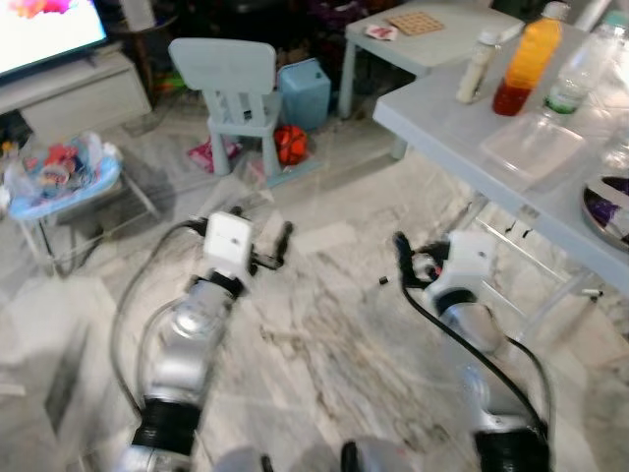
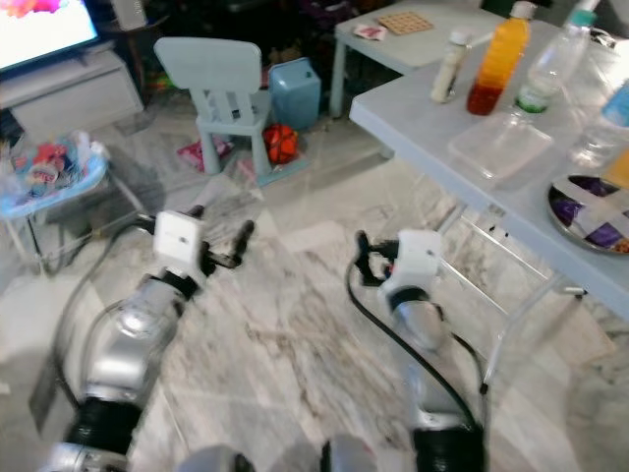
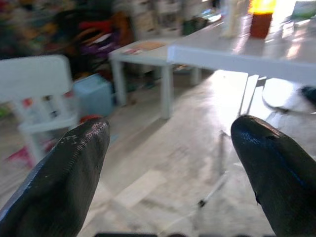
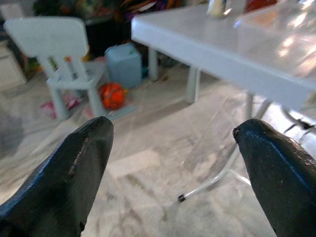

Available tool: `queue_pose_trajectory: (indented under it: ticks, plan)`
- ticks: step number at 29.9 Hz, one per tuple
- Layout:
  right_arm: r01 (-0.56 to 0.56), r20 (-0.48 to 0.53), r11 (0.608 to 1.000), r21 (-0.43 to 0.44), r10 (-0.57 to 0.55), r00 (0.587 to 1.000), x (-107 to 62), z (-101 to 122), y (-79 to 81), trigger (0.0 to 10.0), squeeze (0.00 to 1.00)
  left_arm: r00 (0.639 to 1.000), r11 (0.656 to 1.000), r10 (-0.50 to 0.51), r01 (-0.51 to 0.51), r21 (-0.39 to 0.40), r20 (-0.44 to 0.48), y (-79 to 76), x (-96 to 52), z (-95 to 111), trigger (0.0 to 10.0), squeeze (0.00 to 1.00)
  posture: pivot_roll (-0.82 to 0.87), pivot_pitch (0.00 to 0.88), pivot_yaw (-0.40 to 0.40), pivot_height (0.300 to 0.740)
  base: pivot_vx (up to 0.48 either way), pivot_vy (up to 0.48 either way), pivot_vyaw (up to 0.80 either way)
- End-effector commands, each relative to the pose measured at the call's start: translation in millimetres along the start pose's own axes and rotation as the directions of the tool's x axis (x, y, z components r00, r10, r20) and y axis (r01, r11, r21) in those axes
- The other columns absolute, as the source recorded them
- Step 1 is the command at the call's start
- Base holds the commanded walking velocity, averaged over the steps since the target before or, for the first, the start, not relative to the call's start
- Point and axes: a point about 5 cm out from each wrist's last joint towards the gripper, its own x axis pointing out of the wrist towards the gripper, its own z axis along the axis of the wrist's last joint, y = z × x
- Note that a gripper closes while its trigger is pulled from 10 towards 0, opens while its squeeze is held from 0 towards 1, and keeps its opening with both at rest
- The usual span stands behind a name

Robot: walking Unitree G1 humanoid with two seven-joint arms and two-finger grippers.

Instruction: Restocking fridge

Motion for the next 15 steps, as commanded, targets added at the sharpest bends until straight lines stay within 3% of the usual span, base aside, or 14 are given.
queue_pose_trajectory:
  ticks: [1, 15]
  plan:
    - [-0.011, 0.003, 1.000, 0.010, 0.011, 1.000, 0.3, 0.4, 6.5, 10.0, 0.00, 1.000, 1.000, 0.025, -0.025, 0.017, 0.001, 8.0, -3.0, 0.9, 10.0, 0.00, 0.02, 0.072, 0.002, 0.740, 0.322, 0.000, -0.77]
    - [-0.007, 0.006, 1.000, 0.009, 0.007, 1.000, 1.1, 0.4, 5.8, 10.0, 0.00, 1.000, 1.000, 0.021, -0.021, -0.001, 0.016, 6.8, -1.7, 2.2, 10.0, 0.00, 0.02, 0.071, -0.002, 0.740, 0.435, 0.000, -0.77]
